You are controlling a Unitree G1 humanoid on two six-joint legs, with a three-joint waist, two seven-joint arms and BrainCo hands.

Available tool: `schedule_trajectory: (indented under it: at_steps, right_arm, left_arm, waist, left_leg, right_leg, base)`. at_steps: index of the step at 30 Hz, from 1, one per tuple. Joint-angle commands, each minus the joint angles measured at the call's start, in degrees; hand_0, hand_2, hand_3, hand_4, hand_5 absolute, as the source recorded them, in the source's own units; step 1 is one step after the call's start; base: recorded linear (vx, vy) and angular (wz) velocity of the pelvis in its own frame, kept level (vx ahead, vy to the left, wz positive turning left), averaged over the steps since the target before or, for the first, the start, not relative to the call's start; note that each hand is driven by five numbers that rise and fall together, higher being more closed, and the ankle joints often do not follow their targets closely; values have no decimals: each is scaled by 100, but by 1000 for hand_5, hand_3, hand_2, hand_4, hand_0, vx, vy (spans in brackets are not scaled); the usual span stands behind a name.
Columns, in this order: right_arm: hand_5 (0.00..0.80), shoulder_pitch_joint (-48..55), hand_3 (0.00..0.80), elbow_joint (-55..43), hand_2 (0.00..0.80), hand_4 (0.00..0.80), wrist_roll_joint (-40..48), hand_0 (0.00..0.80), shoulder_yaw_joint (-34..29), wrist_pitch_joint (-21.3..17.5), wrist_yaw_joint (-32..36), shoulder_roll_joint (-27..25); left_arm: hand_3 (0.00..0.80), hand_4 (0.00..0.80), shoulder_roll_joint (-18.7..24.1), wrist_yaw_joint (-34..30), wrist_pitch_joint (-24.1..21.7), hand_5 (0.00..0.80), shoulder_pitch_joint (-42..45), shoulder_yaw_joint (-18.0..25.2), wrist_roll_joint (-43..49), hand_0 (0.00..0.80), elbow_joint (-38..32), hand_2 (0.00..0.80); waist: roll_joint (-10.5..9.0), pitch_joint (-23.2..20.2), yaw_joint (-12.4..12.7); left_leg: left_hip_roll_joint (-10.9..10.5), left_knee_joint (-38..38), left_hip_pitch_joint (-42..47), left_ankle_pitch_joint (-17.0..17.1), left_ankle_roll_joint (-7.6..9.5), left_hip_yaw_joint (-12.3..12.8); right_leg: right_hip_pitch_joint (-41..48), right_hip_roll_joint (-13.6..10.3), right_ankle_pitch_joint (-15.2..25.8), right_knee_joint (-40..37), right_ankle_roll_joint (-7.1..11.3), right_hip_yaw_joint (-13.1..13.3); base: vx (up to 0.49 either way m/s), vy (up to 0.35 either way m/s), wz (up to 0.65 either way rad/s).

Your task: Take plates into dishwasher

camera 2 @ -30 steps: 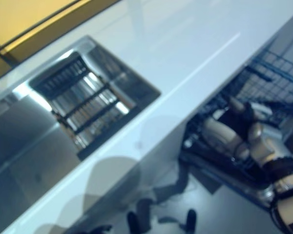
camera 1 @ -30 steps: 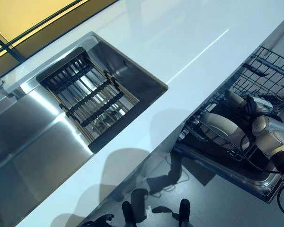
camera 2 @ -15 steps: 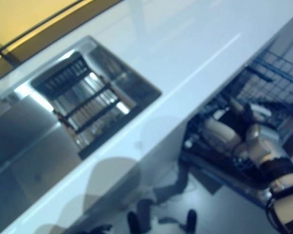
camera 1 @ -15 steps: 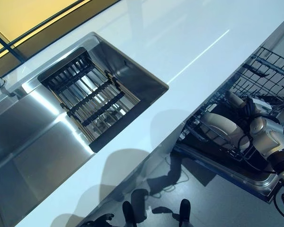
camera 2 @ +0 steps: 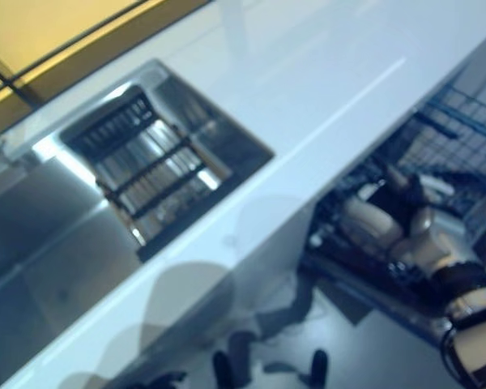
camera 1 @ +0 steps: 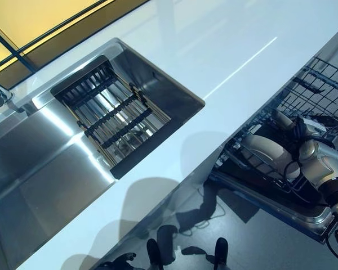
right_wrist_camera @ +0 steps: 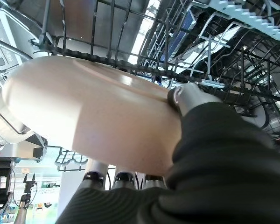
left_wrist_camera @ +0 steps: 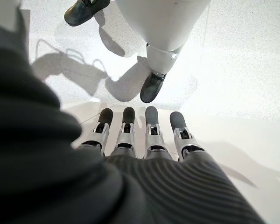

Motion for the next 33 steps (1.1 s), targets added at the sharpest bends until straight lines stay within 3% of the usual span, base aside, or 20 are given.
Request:
schedule_trajectory:
  at_steps: [1, 4, 6, 7, 8, 9, 10, 11, 12, 13, 15, 33]
  right_arm:
    - [800, -429, 800, 121, 800, 800, -68, 800, 208, -52, -67, -23]
    - [631, -416, 631, 94, 631, 631, -89, 631, 195, -29, -108, -30]
    - [612, -397, 612, 107, 612, 612, -104, 612, 171, -40, -143, -16]
    - [536, -392, 536, 109, 536, 536, -120, 536, 167, -37, -160, -11]
    - [536, -387, 536, 106, 536, 536, -115, 536, 165, -34, -169, -12]
    - [433, -373, 433, 103, 433, 433, -100, 433, 160, -33, -195, -13]
    - [420, -352, 420, 99, 420, 420, -97, 420, 146, -30, -207, -18]
    - [405, -355, 405, 100, 405, 405, -94, 405, 144, -28, -217, -18]
    - [292, -347, 292, 90, 292, 292, -102, 292, 137, -20, -232, -21]
    - [122, -333, 122, 76, 122, 122, -107, 122, 121, -12, -253, -28]
    - [0, -329, 0, 78, 0, 0, -108, 0, 110, -23, -257, -34]
    - [0, -185, 0, -144, 0, 0, -118, 0, -6, -63, -391, -63]
  left_arm:
    - [0, 0, 326, 19, 29, 0, -194, -231, -107, 0, 37, 0]
    - [0, 0, 333, 10, 15, 0, -183, -216, -93, 0, 33, 0]
    - [0, 0, 329, 11, 15, 0, -189, -220, -83, 0, 45, 0]
    - [0, 0, 326, 16, 21, 0, -200, -221, -88, 0, 50, 0]
    - [0, 0, 327, 17, 23, 0, -202, -220, -89, 0, 47, 0]
    - [0, 0, 326, 25, 29, 0, -205, -220, -90, 0, 47, 0]
    - [0, 0, 323, 28, 25, 0, -199, -215, -78, 0, 63, 0]
    - [0, 0, 324, 30, 21, 0, -203, -210, -73, 0, 65, 0]
    - [0, 0, 325, 35, 17, 0, -195, -211, -68, 0, 67, 0]
    - [0, 0, 328, 31, 43, 0, -192, -210, -68, 0, 48, 0]
    - [0, 0, 333, 26, 47, 0, -201, -207, -69, 0, 51, 0]
    - [0, 0, 336, 23, 57, 0, -191, -134, -34, 0, 65, 0]
  waist:
    - [-149, 169, 34]
    - [-163, 162, 39]
    - [-170, 155, 44]
    - [-177, 156, 42]
    - [-179, 156, 41]
    - [-187, 158, 41]
    - [-197, 139, 44]
    - [-203, 162, 46]
    - [-208, 161, 46]
    - [-215, 141, 46]
    - [-226, 157, 47]
    - [-294, 142, 33]
  left_leg:
    - [51, -20, -19, -139, -86, 26]
    - [54, -20, -17, -143, -84, 31]
    - [52, -20, -15, -148, -81, 34]
    - [54, -20, -14, -147, -80, 37]
    - [56, -20, -13, -147, -80, 40]
    - [59, -20, -11, -148, -80, 44]
    - [58, -20, 53, -260, -126, -5]
    - [63, -20, -1, -150, -79, 50]
    - [64, -20, 2, -150, -79, 54]
    - [64, -20, 59, -260, -124, 0]
    - [67, -20, 0, -150, -74, 52]
    - [68, -20, 6, -167, -56, 47]
  right_leg:
    - [-490, 7, -440, 658, 28, -80]
    - [-478, 9, -437, 648, 32, -92]
    - [-473, 11, -439, 646, 30, -100]
    - [-475, 12, -435, 646, 32, -101]
    - [-475, 12, -434, 647, 34, -102]
    - [-469, 11, -430, 641, 37, -106]
    - [-400, 19, -532, 636, 95, -58]
    - [-454, 15, -429, 639, 40, -111]
    - [-451, 15, -427, 637, 40, -112]
    - [-389, 25, -529, 634, 94, -62]
    - [-445, 26, -424, 632, 37, -113]
    - [-414, 57, -402, 579, 39, -93]
  base:
    - [0, 0, 0]
    - [0, 0, 0]
    - [0, 0, 0]
    - [0, 0, 0]
    - [0, 0, 0]
    - [68, -3, 0]
    - [0, 0, 0]
    - [0, 0, 0]
    - [0, 0, 0]
    - [0, 0, 0]
    - [-38, -5, 1]
    - [0, 0, 0]
